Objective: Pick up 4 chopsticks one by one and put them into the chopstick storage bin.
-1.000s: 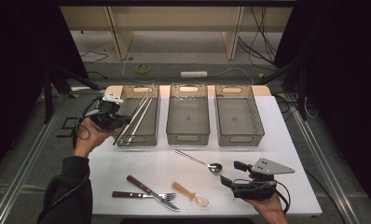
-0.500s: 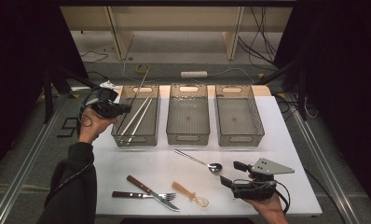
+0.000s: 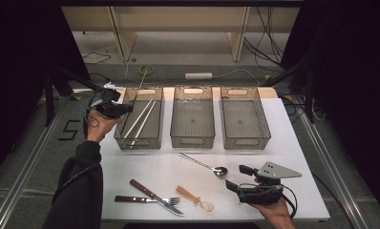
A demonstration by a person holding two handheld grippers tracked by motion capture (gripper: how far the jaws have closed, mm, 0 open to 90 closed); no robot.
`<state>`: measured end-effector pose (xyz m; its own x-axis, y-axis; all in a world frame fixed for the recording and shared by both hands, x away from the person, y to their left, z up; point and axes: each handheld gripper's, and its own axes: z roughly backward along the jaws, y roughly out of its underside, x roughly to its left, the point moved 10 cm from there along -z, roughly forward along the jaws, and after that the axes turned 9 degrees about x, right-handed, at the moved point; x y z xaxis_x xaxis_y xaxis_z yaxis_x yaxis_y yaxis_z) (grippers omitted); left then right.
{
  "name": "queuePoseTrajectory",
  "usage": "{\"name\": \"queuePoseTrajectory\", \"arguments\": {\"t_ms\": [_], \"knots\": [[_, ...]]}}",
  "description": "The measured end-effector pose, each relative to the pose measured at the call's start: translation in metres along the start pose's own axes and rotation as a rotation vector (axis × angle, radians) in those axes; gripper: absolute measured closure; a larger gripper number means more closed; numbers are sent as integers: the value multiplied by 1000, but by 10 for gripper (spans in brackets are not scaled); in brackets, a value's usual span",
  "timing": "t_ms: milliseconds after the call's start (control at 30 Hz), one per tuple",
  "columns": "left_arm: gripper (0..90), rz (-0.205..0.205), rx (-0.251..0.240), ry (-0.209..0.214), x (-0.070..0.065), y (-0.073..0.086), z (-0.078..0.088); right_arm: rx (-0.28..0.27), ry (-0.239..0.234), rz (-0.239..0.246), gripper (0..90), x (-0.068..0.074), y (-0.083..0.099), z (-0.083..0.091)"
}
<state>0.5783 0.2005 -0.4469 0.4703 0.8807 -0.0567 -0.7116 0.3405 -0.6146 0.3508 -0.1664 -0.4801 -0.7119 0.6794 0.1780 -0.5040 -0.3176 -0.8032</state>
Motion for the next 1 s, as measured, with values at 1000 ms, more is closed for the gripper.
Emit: {"name": "queuePoseTrajectory", "arguments": {"t_ms": [1000], "knots": [[847,18,59,-26,1,25,-32,4,-2,-4,241,0,1,-1]]}}
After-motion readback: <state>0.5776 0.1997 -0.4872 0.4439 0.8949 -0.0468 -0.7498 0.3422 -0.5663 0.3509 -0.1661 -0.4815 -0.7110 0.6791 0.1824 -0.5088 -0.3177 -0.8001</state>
